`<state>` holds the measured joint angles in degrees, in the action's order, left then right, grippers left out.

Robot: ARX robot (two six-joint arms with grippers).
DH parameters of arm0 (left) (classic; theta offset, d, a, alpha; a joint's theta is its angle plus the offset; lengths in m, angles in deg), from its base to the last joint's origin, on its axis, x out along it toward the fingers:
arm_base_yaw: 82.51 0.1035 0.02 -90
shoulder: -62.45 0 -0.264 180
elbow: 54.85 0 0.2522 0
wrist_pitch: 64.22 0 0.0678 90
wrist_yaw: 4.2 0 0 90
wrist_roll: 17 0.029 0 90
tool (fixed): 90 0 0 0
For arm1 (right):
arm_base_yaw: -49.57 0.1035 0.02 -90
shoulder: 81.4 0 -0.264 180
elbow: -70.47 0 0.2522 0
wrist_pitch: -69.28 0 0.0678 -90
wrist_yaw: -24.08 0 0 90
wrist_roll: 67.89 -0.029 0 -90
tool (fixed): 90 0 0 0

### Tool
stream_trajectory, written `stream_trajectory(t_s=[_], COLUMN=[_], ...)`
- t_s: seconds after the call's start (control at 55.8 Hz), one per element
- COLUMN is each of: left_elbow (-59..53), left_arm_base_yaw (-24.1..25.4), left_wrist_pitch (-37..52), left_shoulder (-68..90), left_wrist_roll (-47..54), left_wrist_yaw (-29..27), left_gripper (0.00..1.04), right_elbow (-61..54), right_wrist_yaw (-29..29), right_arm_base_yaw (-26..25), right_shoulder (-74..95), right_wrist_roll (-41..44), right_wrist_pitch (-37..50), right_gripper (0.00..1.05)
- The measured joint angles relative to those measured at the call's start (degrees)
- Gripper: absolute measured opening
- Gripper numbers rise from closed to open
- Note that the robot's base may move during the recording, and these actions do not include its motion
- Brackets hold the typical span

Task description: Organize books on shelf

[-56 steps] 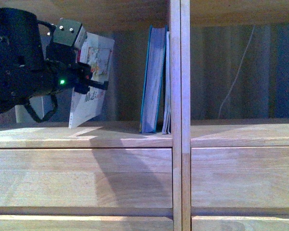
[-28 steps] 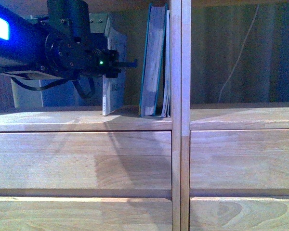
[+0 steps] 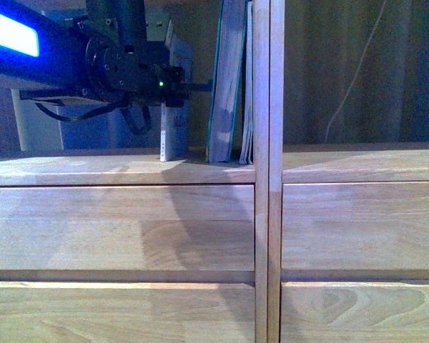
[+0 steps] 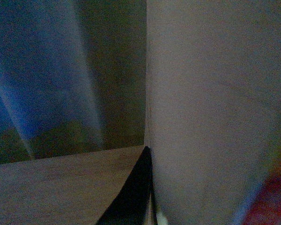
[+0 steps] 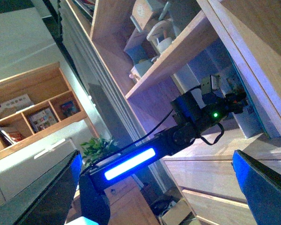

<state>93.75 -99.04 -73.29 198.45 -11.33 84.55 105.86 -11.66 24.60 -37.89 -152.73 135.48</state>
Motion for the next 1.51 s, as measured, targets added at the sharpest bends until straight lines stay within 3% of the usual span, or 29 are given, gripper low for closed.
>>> stream_trajectory(t_s=[0.466, 0.914, 1.058, 1.129, 1.291, 1.398, 1.506], left_elbow=[-15.1, -43.9, -57.1, -64.1, -77.7, -84.6, -91.3], left_arm_base_yaw=[-1.4, -3.4, -3.4, -2.1, 4.2, 10.4, 16.4], left_wrist_pitch=[5.9, 16.4, 19.2, 21.4, 22.2, 21.5, 20.1], left_shoulder=[-6.4, -27.9, -38.1, -44.0, -58.4, -66.4, -74.4], left_wrist_roll=[1.8, 1.7, 0.3, -1.0, -3.9, -6.9, -9.9], left_wrist_yaw=[4.0, 8.7, 7.4, 7.1, 8.3, 12.6, 18.7], left_gripper=[0.99, 0.98, 0.98, 0.98, 0.98, 0.98, 0.98], right_elbow=[0.0, -1.6, -1.4, -0.3, 2.7, 2.6, 2.1], right_wrist_yaw=[0.0, -0.8, -2.4, -5.6, -17.2, -21.7, -25.4], right_arm_base_yaw=[1.0, 4.9, 4.3, 5.2, 9.9, 11.7, 12.4], right_shoulder=[0.0, -1.8, -4.1, -6.8, -9.7, -8.5, -7.4], right_wrist_roll=[0.0, 0.2, 3.9, 11.6, 38.3, 52.6, 60.3], right_wrist_pitch=[0.0, -0.7, -6.9, -17.6, -44.2, -51.1, -52.1], right_gripper=[0.98, 0.98, 0.98, 0.98, 0.98, 0.98, 0.98])
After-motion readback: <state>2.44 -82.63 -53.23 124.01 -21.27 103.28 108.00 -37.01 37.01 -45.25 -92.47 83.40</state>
